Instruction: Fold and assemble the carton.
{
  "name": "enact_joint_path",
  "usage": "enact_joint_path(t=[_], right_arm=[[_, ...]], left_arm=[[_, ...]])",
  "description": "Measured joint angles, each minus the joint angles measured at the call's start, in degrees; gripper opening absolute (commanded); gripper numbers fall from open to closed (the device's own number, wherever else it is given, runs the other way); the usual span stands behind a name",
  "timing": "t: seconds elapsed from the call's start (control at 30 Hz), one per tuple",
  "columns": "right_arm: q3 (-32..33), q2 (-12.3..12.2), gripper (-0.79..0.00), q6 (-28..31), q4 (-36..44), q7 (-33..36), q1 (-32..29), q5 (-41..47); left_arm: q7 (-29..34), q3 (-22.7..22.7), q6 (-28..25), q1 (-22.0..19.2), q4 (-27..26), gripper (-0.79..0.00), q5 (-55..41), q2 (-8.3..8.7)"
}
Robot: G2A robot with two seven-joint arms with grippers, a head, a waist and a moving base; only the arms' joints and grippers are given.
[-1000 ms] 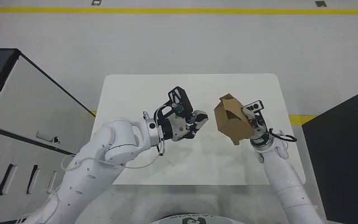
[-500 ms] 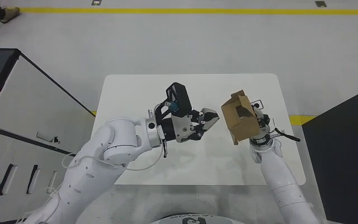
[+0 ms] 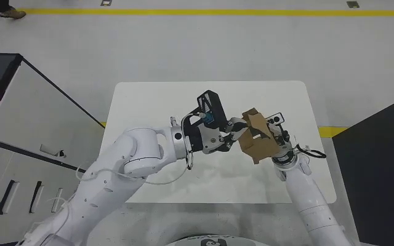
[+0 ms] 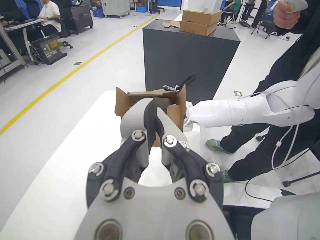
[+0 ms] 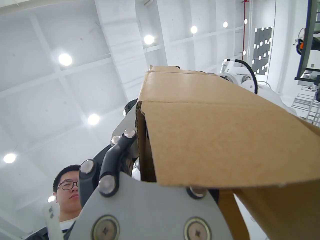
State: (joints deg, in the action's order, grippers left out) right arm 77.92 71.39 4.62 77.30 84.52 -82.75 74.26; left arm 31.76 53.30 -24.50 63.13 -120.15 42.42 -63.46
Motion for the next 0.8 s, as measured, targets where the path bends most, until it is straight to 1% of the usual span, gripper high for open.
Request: enact_joint_path(t=[0.43,0.67,0.8], right_arm=[[0.18,-0.28,-0.785,1.25,-0.41,-0.98,0.24,-6.7],[-0.08,-0.3,-0.785,1.7,-1.06,-1.25,0.72,-8.47],[-0.12,-0.11,-0.785,1.56,-1.66,-1.28,0.92,-6.4]], left_arm=[[0.82,-2.02,-0.99,-3.14,1.17,-0.785,-0.86,-0.93],[1.82,-2.79,-1.33,-4.24,2.01,-0.785,-0.79,-1.28],[1.32,-2.59,-1.42,-4.6,2.64,-0.785,-0.88,-1.44]])
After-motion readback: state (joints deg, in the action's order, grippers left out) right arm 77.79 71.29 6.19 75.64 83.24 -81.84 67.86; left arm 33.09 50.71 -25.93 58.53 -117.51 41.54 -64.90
